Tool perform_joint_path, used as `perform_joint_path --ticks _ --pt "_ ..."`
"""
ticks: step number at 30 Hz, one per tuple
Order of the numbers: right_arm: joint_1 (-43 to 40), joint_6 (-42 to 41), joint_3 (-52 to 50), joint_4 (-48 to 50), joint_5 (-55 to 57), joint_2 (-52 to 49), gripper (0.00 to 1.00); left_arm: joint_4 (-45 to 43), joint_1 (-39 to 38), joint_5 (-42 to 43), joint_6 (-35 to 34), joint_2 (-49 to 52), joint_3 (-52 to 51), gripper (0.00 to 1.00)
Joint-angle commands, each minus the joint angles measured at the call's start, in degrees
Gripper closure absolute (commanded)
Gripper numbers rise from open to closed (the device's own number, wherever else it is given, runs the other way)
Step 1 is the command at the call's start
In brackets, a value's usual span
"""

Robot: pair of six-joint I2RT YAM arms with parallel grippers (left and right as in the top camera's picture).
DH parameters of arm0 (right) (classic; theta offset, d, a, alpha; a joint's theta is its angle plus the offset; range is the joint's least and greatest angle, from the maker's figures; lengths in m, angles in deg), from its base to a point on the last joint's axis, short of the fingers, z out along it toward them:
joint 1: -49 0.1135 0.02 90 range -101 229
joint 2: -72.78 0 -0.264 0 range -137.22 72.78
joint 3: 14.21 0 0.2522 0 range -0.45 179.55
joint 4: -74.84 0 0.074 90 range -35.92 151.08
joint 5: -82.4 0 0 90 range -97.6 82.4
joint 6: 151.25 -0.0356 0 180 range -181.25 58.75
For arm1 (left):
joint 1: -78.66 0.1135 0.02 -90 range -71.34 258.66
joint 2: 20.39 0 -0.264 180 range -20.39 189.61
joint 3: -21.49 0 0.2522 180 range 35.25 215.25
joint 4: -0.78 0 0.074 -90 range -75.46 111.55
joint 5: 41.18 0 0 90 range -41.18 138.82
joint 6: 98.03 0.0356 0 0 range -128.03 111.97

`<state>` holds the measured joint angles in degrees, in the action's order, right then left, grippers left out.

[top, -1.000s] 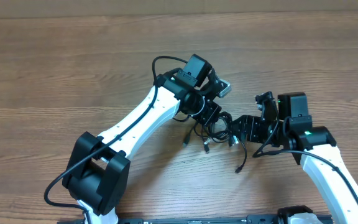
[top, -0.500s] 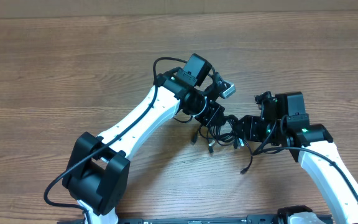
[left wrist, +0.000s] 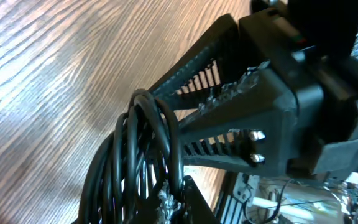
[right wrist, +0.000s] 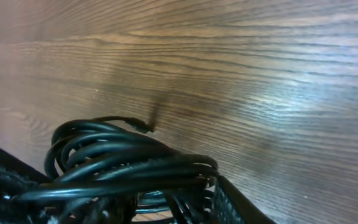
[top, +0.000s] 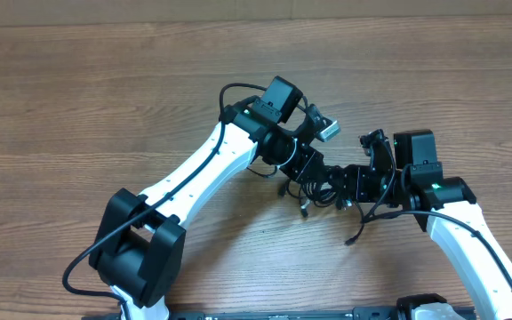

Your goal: Untangle cables

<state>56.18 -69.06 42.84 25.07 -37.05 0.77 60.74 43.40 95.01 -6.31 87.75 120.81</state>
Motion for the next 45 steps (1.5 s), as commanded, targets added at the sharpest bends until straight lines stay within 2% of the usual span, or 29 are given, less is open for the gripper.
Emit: perform_joint_path --ticks 1,3,6,12,13,17,19,21,25,26,29,34,35,37,38,40,43,45 --pt "0.2 2.1 1.7 1.2 -2.4 -0.2 0.69 -0.4 0.1 6.0 1.1 0.5 1.8 0.95" --pt "0.2 2.1 1.7 1.4 -1.6 -0.2 0.83 -0.4 0.1 5.9 1.1 0.5 1.8 0.96" --pt "0.2 2.1 1.7 1.2 -0.7 -0.2 0.96 -0.4 0.4 5.3 1.1 0.5 1.8 0.96" --pt "0.2 2.0 1.7 -0.5 4.0 -0.2 0.96 0.0 2.1 2.7 1.1 0.5 1.8 0.96" --pt "0.2 1.3 1.7 -1.5 7.8 -0.2 0.96 0.3 2.7 0.7 1.0 0.5 1.8 0.96" --pt "0.2 -9.4 1.7 -4.2 21.6 -0.2 0.96 2.2 3.6 -7.8 -0.3 0.5 1.8 0.96" --pt "0.2 -14.7 1.7 -5.6 26.9 -0.2 0.96 3.6 3.8 -9.6 -0.4 0.5 1.8 0.96" --pt "0.2 -16.0 1.7 -5.4 25.0 -0.2 0.96 4.9 3.8 -8.6 -0.3 0.5 1.8 0.96" --pt "0.2 -3.1 1.7 -3.9 9.9 -0.2 0.96 5.8 3.8 1.4 6.1 0.5 1.8 0.96" --pt "0.2 2.4 1.7 -4.1 4.5 -0.2 0.92 5.4 3.8 4.7 6.7 0.5 1.8 0.96" --pt "0.2 8.3 1.7 -4.6 -0.7 -0.2 0.87 4.7 3.9 9.2 7.1 0.5 1.8 0.96" --pt "0.2 8.6 1.7 -3.3 -1.2 -0.2 0.79 4.4 5.0 15.3 7.5 0.5 1.8 0.96" --pt "0.2 8.6 1.7 -2.9 -1.7 -0.2 0.69 4.4 5.3 15.4 7.5 0.5 1.8 0.96" --pt "0.2 8.6 1.7 -2.0 -3.2 -0.2 0.36 4.4 5.7 15.4 7.5 0.5 1.8 0.96" --pt "0.2 8.6 1.7 -1.7 -3.9 -0.2 0.25 4.4 5.8 15.4 7.5 0.5 1.8 0.96" --pt "0.2 8.6 1.7 -0.6 -5.7 -0.2 0.12 4.5 6.1 15.6 7.5 0.5 1.8 0.96" --pt "0.2 11.5 1.7 -0.2 -8.6 -0.2 0.14 4.3 6.1 18.1 7.5 0.5 1.8 0.96" --pt "0.2 12.4 1.7 0.0 -9.6 -0.2 0.19 3.8 6.1 20.3 7.5 0.5 1.8 0.96"
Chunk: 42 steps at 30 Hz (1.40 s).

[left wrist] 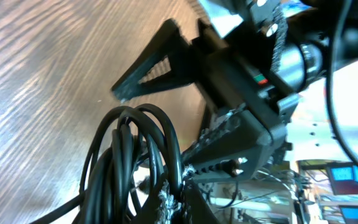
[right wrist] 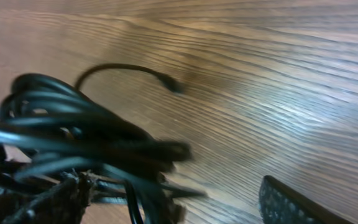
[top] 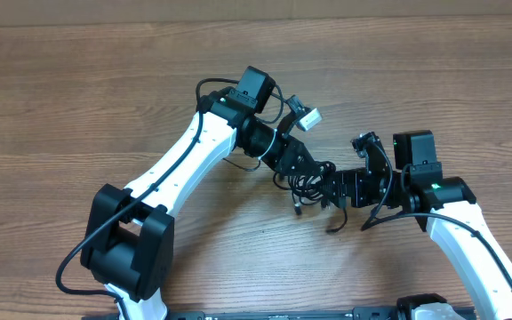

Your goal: Untangle cables

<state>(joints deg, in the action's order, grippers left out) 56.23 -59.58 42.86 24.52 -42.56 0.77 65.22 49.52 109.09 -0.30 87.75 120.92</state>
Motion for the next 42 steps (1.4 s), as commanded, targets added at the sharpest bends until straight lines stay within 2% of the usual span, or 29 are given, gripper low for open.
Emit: perform_joint_path --ticks 1,6,13,15,18,21,23,30,35,42 --pt "0.2 2.9 1.7 0.8 -4.1 -0.2 0.23 -1.1 0.0 7.3 1.5 0.5 1.7 0.96" --pt "0.2 2.9 1.7 2.4 -4.1 -0.2 0.46 -1.6 0.0 8.6 1.5 0.5 1.7 0.96" --pt "0.2 2.9 1.7 2.5 -4.1 -0.2 0.69 -1.4 0.0 5.2 1.4 0.5 1.7 0.96" --pt "0.2 2.9 1.7 2.5 -4.2 -0.2 0.67 -0.9 0.0 2.2 0.8 0.5 1.7 0.96" --pt "0.2 2.9 1.7 2.5 -4.2 -0.2 0.65 -0.4 0.0 2.1 0.9 0.5 1.7 0.96" --pt "0.2 2.9 1.7 2.5 -4.2 -0.2 0.55 -0.3 0.0 2.1 0.9 0.5 1.7 0.96" --pt "0.2 2.9 1.7 2.5 -4.2 -0.2 0.53 -0.3 0.0 2.1 0.9 0.5 1.7 0.96" --pt "0.2 2.7 1.7 3.4 -4.2 -0.2 0.59 -0.3 0.0 1.9 0.9 0.5 1.7 0.96" --pt "0.2 2.7 1.7 3.9 -4.2 -0.2 0.60 -0.1 0.0 0.3 0.9 0.5 1.7 0.96" --pt "0.2 2.7 1.7 4.5 -4.2 -0.2 0.75 -0.1 0.0 0.3 0.9 0.5 1.7 0.96"
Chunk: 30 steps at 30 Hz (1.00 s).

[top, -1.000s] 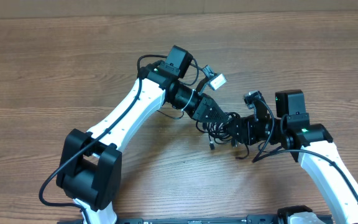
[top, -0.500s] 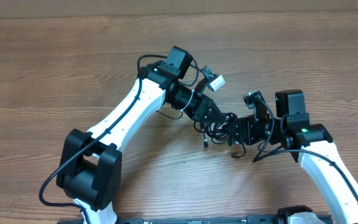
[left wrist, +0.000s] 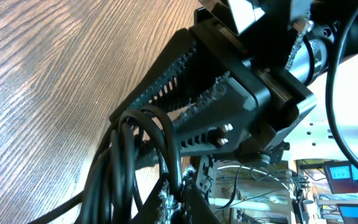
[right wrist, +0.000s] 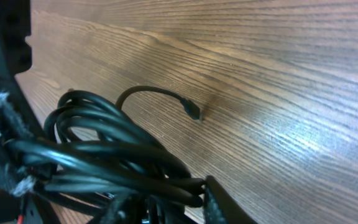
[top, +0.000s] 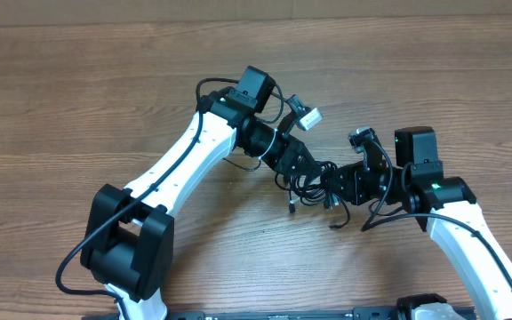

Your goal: Untangle cables

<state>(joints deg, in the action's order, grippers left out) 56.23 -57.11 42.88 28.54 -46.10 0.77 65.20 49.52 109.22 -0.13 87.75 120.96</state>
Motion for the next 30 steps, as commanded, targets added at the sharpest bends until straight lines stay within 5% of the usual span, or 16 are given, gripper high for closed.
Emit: perform_joint_path --ticks 1,15,30 --pt "0.2 0.2 1.7 0.5 -0.6 -0.2 0.77 -0.1 0.0 0.2 0.7 0.5 1.6 0.96" --pt "0.2 0.2 1.7 -1.0 1.1 -0.2 0.92 -0.1 0.0 0.2 0.7 0.5 1.6 0.96" --pt "0.2 0.2 1.7 0.4 1.5 -0.2 0.88 -0.1 0.0 -1.0 0.7 0.5 1.6 0.96"
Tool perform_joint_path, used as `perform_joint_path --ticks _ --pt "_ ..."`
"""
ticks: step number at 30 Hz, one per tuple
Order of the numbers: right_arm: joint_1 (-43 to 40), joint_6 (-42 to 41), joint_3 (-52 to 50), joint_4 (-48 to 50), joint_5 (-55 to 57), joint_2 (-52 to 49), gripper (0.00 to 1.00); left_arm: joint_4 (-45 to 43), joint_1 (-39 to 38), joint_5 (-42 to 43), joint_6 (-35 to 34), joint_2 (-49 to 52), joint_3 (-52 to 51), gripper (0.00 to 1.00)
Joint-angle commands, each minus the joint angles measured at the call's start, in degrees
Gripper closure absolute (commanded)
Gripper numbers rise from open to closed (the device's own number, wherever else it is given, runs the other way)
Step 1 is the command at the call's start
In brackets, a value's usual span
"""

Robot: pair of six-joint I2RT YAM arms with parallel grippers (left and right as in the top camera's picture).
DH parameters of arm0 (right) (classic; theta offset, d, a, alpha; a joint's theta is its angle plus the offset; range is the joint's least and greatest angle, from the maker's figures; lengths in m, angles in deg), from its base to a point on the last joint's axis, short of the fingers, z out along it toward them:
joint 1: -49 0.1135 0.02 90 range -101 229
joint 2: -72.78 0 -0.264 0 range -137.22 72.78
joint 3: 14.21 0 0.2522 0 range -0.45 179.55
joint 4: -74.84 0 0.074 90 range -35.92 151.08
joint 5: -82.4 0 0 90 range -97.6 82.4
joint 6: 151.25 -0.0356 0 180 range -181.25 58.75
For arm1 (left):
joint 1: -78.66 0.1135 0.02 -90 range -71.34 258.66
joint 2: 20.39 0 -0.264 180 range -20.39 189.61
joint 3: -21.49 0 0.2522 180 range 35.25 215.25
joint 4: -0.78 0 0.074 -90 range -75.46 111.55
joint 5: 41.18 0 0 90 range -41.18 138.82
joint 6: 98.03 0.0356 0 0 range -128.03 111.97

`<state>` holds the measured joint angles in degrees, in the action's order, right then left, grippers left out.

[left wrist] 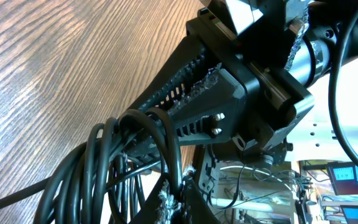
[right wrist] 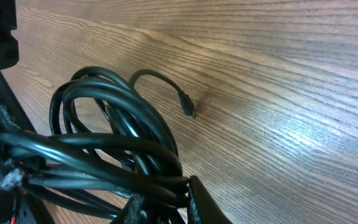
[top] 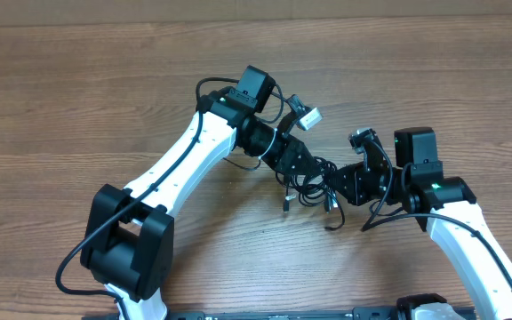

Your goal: Untangle cables

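Observation:
A tangled bundle of black cables (top: 309,182) hangs between my two grippers above the wooden table. My left gripper (top: 302,171) is shut on a strand of the coil (left wrist: 135,162), its jaws pinching it at the bottom of the left wrist view (left wrist: 176,193). My right gripper (top: 338,185) is shut on several strands of the bundle (right wrist: 104,155) from the other side, jaws pressed on them (right wrist: 166,199). A loose cable end with a small plug (right wrist: 188,109) sticks out over the wood. Other ends (top: 287,203) dangle below the bundle.
The wooden table (top: 78,89) spreads all round the arms. The right gripper's black body (left wrist: 229,93) fills the left wrist view close to the left fingers. A small grey camera block (top: 305,116) sits on the left wrist.
The bundle's loops have shifted slightly and spread a little wider in both wrist views. The dangling ends sit a bit lower and further left. Both arms stay almost where they were.
At first both grippers held the bundle close together, further right on the table. Then my left arm stood further left and the right jaws were apart. A second ago the right jaws were shut on the strands again, and both hold the bundle now.

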<state>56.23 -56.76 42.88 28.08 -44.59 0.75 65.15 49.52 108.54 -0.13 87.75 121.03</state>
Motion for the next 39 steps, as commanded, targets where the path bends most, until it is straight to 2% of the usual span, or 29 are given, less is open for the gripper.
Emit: perform_joint_path --ticks 1,3,6,10,13,19,24,34,39 --pt "0.2 -0.2 1.7 0.8 0.0 -0.2 0.88 0.0 0.0 -0.6 0.7 0.5 1.6 0.96" --pt "0.2 -0.2 1.7 0.8 0.0 -0.2 0.87 0.0 0.0 -0.9 0.7 0.5 1.6 0.96" --pt "0.2 -0.2 1.7 0.9 0.0 -0.2 0.73 -0.1 0.0 -0.8 0.7 0.5 1.6 0.96" --pt "0.2 -0.2 1.7 0.9 0.0 -0.2 0.71 -0.1 0.0 -0.8 0.7 0.5 1.6 0.96" --pt "0.2 -0.2 1.7 0.9 0.0 -0.2 0.73 -0.1 0.0 -0.8 0.7 0.5 1.6 0.96" --pt "0.2 -0.2 1.7 0.4 0.0 -0.2 0.85 -0.1 0.0 -0.8 0.7 0.5 1.6 0.96" --pt "0.2 -0.3 1.7 0.1 0.1 -0.2 0.86 0.0 0.0 -0.8 0.7 0.5 1.6 0.96" --pt "0.2 -19.8 1.7 -1.5 21.8 -0.2 0.96 0.2 0.0 -1.8 0.7 0.5 1.6 0.95" --pt "0.2 -24.2 1.7 -2.6 26.2 -0.2 0.96 0.3 0.0 -1.9 0.7 0.5 1.6 0.96"
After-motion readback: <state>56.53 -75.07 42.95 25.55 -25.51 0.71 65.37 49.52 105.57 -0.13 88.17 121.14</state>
